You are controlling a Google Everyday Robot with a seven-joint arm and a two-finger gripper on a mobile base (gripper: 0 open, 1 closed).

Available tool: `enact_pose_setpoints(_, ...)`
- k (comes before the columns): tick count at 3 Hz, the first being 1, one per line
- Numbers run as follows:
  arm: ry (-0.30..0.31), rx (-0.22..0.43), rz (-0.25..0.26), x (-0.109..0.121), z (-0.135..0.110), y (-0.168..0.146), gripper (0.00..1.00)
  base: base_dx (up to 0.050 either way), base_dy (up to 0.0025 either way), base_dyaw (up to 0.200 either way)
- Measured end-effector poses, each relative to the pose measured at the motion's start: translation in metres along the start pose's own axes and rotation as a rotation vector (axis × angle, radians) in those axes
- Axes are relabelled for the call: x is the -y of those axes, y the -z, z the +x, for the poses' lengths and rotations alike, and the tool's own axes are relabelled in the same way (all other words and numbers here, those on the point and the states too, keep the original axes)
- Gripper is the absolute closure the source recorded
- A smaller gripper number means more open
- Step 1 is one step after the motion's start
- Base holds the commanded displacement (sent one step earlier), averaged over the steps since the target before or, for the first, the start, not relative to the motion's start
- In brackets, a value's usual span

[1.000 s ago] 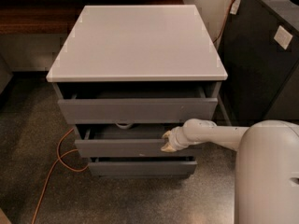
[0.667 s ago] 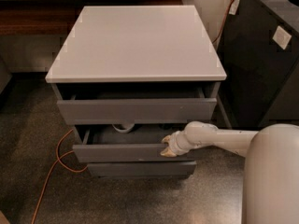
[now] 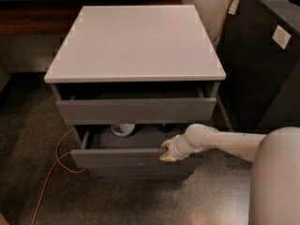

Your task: Pick pepsi can from middle drawer and place on counter

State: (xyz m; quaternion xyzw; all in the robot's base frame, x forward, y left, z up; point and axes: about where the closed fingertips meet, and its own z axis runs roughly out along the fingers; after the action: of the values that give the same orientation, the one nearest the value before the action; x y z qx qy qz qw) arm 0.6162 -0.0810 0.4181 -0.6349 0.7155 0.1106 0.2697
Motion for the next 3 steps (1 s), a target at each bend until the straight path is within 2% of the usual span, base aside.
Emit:
enact_pose_setpoints(2, 0.0, 0.0, -0.001, 0.0014, -0.0008, 0.0064, 1.0, 0.0, 0.0, 0.0)
enact_pose_setpoints(3, -0.001, 0.0, -0.001, 0.0013, -0.0002, 0.0067, 0.97, 0.0, 0.0, 0.0)
